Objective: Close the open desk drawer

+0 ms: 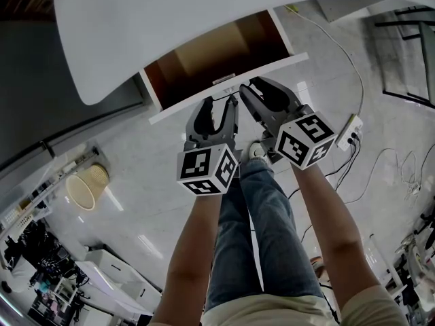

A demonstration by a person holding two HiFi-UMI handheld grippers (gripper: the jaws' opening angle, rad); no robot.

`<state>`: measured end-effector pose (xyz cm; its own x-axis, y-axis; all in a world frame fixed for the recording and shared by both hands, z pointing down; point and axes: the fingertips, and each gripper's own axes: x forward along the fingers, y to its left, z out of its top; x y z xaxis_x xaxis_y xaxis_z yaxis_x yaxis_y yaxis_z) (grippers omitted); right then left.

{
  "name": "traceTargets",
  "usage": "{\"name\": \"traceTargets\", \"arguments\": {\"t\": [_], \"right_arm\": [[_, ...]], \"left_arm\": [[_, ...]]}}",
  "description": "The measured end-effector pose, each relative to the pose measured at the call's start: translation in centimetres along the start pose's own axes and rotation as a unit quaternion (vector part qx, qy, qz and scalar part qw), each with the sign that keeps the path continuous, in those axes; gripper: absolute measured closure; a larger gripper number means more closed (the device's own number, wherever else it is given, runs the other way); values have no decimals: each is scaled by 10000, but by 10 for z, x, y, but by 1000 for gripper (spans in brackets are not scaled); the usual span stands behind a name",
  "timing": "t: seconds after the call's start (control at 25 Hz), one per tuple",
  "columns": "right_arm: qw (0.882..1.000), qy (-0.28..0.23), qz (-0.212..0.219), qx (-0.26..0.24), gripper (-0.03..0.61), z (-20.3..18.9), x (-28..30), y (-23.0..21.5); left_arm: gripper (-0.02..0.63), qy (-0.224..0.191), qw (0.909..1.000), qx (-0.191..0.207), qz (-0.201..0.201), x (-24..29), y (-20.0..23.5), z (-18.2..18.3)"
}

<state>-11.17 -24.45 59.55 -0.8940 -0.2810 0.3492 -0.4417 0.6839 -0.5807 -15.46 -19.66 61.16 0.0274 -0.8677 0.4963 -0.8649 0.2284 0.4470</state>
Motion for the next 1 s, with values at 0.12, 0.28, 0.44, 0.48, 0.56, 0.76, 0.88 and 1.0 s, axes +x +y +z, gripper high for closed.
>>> {"name": "traceTargets", "arguments": {"t": [0.12, 0.28, 0.44, 0.48, 0.56, 0.76, 0.88, 1.0], "right_arm": [[10000, -6, 9, -12, 433, 3, 4, -1], [10000, -11, 17, -12, 431, 6, 8, -1], [10000, -21, 18, -12, 431, 9, 12, -2], [10000, -22, 19, -15, 431, 10, 13, -3], [10000, -21, 23, -23, 431, 12, 14, -3], [10000, -18, 30, -43, 431, 14, 20, -4], [10000, -28, 27, -45, 431, 17, 22, -5], [10000, -38, 26, -50, 431, 19, 24, -6]], "left_arm": [[405, -13, 10000, 11, -2, 3, 2, 3], [405, -22, 10000, 8, 13, 5, 4, 7], [406, -28, 10000, 16, 13, 9, 6, 11], [407, -31, 10000, 18, 12, 9, 6, 12], [407, -36, 10000, 19, 17, 11, 7, 14], [407, -45, 10000, 24, 17, 14, 10, 17], [407, -52, 10000, 25, 16, 17, 11, 20], [407, -61, 10000, 26, 16, 19, 11, 22]]}}
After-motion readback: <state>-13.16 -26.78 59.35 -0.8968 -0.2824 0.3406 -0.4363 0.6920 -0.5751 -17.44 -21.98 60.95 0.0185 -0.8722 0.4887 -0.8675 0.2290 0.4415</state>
